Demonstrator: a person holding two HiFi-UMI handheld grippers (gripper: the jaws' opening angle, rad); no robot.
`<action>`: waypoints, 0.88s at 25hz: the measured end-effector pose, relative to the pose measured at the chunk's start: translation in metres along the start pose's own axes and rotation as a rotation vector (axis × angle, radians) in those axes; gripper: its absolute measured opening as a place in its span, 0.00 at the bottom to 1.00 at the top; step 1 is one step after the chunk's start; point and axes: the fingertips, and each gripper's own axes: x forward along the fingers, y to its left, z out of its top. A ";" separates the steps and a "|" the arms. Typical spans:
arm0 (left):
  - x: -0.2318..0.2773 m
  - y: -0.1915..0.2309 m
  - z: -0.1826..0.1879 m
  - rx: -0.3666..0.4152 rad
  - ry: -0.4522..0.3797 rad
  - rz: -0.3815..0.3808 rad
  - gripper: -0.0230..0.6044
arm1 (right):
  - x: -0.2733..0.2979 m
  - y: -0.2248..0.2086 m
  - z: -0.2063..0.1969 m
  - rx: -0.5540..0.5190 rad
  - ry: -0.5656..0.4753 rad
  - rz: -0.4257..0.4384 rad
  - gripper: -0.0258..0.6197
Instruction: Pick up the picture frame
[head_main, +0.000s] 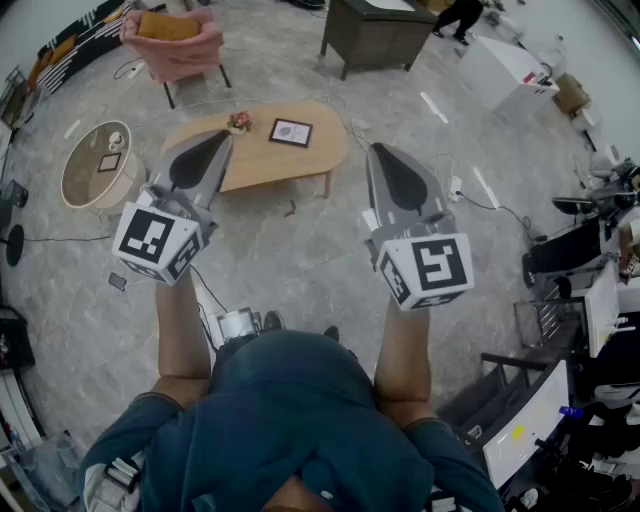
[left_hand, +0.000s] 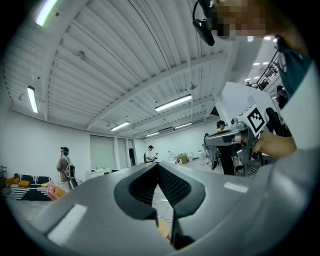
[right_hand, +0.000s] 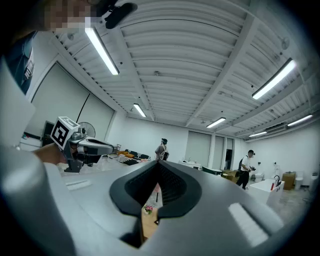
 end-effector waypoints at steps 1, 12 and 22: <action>0.002 0.004 -0.004 -0.001 0.005 0.005 0.04 | 0.004 -0.002 -0.005 0.004 0.002 -0.005 0.05; 0.028 0.050 -0.022 -0.024 0.013 0.026 0.04 | 0.054 -0.012 -0.019 0.026 0.036 -0.041 0.05; 0.040 0.053 -0.040 -0.059 0.025 0.016 0.04 | 0.066 -0.014 -0.039 0.107 0.048 -0.031 0.06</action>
